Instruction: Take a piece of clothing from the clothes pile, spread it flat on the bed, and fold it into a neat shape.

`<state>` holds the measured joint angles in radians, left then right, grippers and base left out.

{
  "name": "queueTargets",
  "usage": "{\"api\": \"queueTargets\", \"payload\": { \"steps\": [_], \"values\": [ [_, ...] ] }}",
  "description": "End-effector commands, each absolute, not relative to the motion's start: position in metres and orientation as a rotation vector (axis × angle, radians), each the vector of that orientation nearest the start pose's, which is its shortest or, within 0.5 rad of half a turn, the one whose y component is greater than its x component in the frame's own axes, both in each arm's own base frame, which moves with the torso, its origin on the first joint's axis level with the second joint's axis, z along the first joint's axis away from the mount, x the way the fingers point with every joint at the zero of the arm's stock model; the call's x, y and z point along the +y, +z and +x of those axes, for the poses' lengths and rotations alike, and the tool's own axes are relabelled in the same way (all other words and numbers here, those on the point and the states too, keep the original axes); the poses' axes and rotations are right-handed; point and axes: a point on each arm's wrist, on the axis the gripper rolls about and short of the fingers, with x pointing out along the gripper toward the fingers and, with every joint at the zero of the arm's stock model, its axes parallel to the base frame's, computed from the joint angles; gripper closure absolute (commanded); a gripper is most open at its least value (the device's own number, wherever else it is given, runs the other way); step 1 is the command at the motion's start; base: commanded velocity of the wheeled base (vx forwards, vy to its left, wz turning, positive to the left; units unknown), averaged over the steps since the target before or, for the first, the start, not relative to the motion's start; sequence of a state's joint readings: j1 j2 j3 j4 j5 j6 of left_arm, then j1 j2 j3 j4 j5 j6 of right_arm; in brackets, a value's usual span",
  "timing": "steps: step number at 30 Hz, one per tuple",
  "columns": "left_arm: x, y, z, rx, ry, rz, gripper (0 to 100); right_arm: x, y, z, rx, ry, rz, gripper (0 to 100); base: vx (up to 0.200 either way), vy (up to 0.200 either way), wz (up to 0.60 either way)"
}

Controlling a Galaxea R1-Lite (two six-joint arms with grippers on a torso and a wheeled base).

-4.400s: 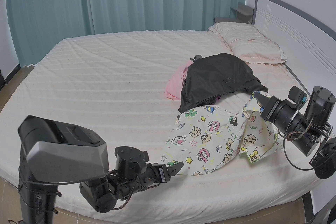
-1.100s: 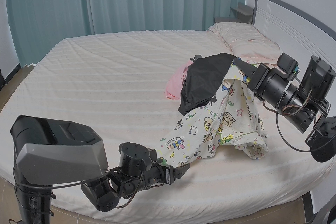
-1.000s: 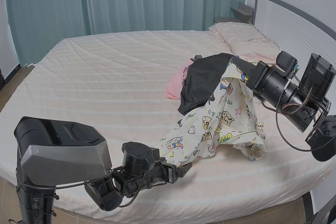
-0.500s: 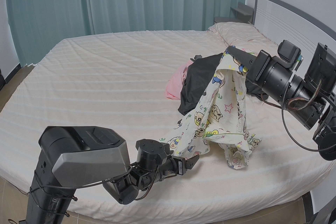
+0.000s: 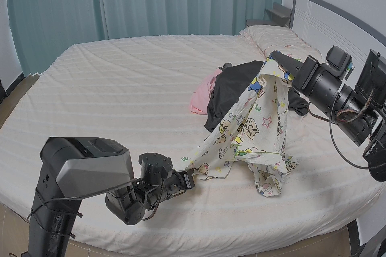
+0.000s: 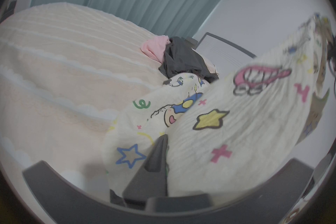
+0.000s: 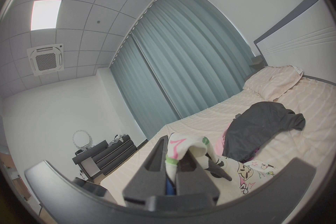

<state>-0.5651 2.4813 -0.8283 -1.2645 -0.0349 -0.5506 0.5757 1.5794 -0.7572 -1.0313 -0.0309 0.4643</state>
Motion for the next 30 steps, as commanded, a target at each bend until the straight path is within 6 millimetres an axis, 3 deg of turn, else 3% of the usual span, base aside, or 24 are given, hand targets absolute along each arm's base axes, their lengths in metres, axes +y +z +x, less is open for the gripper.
{"api": "queueTargets", "payload": {
  "steps": [1, 2, 7, 12, 20, 24, 26, 30],
  "values": [
    [-0.188, 0.011, 0.319, 0.498, -0.442, -0.542, 100, 0.137, 0.229, 0.24, -0.03, 0.519, 0.496, 100, 0.0, 0.0, 0.0],
    [-0.188, 0.011, 0.319, 0.498, -0.442, -0.542, 100, 0.137, 0.229, 0.24, -0.03, 0.519, 0.496, 100, 0.0, 0.0, 0.0],
    [-0.164, 0.07, 0.289, 0.393, -0.428, -0.592, 100, 0.134, 0.203, 0.253, 0.049, 0.461, 0.472, 100, 0.0, 0.0, 0.0],
    [-0.153, 0.107, 0.274, 0.279, -0.387, -0.58, 100, 0.137, 0.194, 0.266, 0.073, 0.441, 0.465, 100, 0.0, 0.0, 0.0],
    [-0.139, 0.167, 0.266, 0.089, -0.268, -0.542, 100, 0.15, 0.225, 0.281, -0.049, 0.427, 0.489, 100, 0.0, 0.0, 0.0],
    [-0.129, 0.198, 0.26, -0.018, -0.188, -0.498, 100, 0.154, 0.252, 0.271, -0.137, 0.467, 0.495, 100, 0.0, 0.0, 0.0],
    [-0.127, 0.204, 0.257, -0.046, -0.172, -0.48, 100, 0.154, 0.259, 0.266, -0.156, 0.48, 0.491, 100, 0.0, 0.0, 0.0],
    [-0.118, 0.228, 0.243, -0.14, -0.132, -0.433, 100, 0.158, 0.279, 0.243, -0.224, 0.543, 0.484, 100, 0.0, 0.0, 0.0]
  ]
}}
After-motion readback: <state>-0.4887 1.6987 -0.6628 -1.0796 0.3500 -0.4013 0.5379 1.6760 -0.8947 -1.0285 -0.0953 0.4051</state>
